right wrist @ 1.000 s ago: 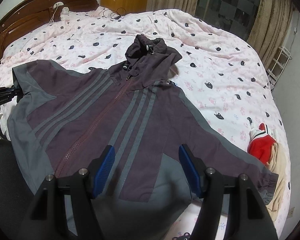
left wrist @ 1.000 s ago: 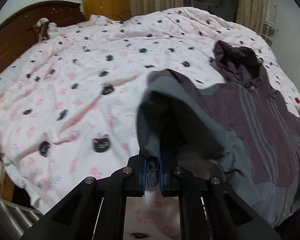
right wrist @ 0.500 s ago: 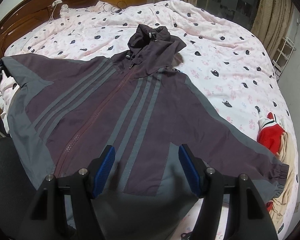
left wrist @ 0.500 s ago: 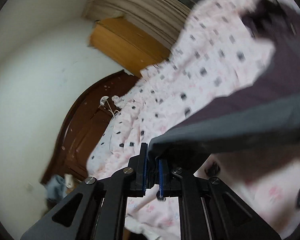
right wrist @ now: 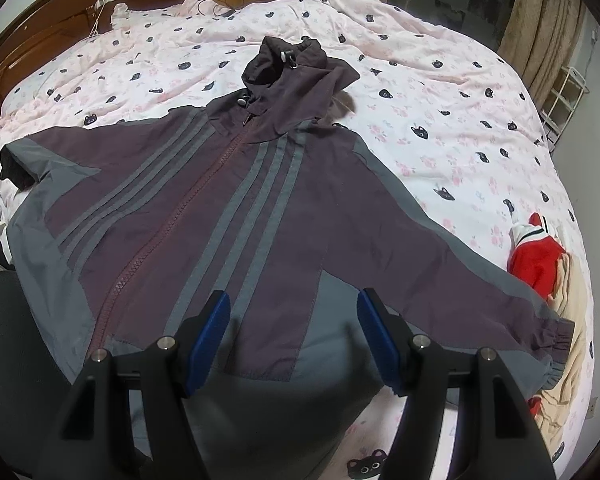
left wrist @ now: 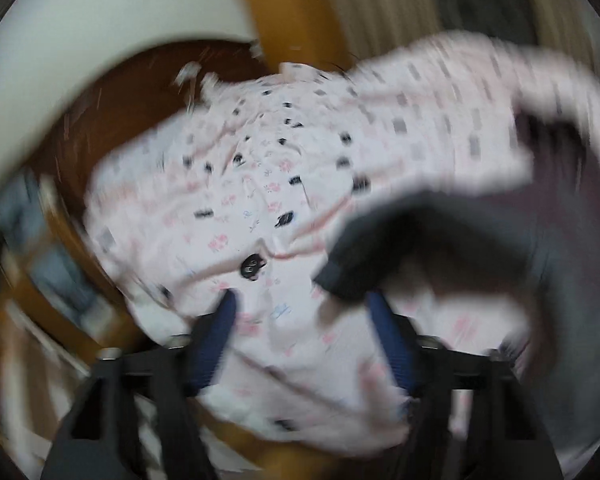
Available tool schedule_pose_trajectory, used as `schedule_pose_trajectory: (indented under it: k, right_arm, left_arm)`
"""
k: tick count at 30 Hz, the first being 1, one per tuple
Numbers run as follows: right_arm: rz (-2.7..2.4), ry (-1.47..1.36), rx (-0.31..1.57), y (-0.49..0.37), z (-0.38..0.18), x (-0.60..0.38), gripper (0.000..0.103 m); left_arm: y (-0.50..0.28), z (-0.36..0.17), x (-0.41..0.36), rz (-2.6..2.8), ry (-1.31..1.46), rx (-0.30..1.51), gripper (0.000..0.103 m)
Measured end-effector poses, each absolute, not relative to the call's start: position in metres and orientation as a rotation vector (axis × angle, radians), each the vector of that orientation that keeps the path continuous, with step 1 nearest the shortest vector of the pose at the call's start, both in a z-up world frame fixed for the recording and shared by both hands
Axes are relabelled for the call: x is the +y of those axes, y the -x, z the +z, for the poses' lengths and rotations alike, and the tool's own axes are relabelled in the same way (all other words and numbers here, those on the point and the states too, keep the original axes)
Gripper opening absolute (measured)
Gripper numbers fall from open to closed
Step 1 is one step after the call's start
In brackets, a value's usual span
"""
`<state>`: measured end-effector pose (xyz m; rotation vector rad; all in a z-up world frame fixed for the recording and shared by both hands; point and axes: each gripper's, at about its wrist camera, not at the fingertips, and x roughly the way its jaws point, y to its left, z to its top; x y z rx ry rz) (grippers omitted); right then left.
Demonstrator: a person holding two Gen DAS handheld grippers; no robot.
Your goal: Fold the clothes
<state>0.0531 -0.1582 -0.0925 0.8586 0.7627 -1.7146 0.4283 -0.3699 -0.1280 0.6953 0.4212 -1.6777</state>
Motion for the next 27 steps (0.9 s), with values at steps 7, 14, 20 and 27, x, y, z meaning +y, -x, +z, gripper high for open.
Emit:
schedule_pose_trajectory:
  k: [7, 14, 20, 27]
  right_arm:
    - [-1.700, -0.805, 0.806, -0.070, -0.091, -0.160, 0.068]
    - [-1.699, -0.802, 0.823, -0.070, -0.092, -0.159, 0.068]
    - [-1.694, -0.794, 0.832, -0.074, -0.094, -0.160, 0.068]
    - [-1.679, -0.797, 0.856, -0.079, -0.101, -0.160, 0.068]
  left_arm:
    - [-0.475, -0.130, -0.418, -1.778, -0.349, 1.154, 0.076]
    - [-0.477, -0.177, -0.423, -1.590, -0.119, 1.681, 0.076]
    - [-0.474, -0.194, -0.431, -1.449, -0.016, 1.761, 0.076]
    - [-0.470, -0.201, -0.444, -1.363, 0.072, 1.787, 0.075]
